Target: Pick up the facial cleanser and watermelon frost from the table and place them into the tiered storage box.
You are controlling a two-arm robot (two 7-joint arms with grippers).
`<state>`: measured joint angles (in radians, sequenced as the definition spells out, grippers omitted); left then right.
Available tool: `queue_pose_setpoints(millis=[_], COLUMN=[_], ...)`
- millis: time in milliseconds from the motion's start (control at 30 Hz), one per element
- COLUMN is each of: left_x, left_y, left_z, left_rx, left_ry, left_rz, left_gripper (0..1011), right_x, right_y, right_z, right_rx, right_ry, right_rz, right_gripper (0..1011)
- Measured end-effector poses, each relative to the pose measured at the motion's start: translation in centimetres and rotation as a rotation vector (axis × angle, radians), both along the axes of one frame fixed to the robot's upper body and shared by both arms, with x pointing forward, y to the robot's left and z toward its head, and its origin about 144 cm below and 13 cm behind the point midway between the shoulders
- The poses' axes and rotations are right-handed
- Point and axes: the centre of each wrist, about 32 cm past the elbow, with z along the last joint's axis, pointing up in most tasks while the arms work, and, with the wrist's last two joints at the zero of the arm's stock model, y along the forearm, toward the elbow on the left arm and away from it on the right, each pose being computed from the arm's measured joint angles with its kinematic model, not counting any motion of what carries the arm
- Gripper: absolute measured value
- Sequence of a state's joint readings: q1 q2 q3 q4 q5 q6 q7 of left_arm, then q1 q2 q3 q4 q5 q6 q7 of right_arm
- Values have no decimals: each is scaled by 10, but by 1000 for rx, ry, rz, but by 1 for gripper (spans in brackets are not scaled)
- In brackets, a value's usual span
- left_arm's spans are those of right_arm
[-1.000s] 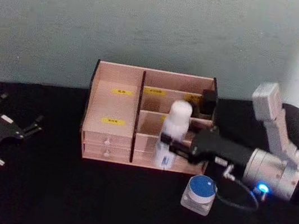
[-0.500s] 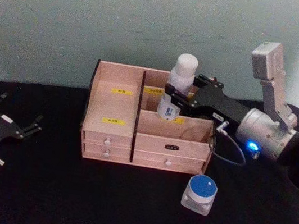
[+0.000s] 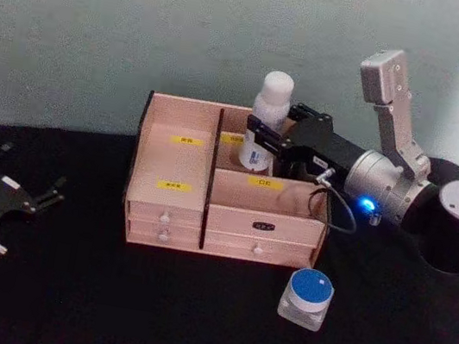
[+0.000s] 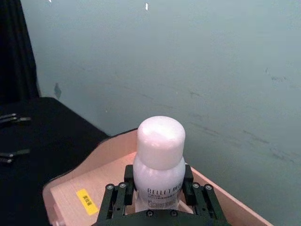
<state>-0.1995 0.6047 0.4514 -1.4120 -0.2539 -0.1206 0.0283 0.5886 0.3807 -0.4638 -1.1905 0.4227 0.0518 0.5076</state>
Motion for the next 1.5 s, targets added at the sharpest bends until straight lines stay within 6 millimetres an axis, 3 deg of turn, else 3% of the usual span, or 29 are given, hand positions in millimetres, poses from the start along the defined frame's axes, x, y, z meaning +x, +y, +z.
queue_pose_setpoints(millis=[567,1500], left_x=[0,0], left_y=[0,0], left_z=[0,0], left_rx=[0,0], left_ry=[0,0], left_rz=[0,0], left_gripper=[1001,1001], right_x=[17,25], right_y=[4,8], right_z=[-13,-31], right_rx=[-1,-45], right_ry=[54,141], right_rz=[-27,-38], right_gripper=[593,593])
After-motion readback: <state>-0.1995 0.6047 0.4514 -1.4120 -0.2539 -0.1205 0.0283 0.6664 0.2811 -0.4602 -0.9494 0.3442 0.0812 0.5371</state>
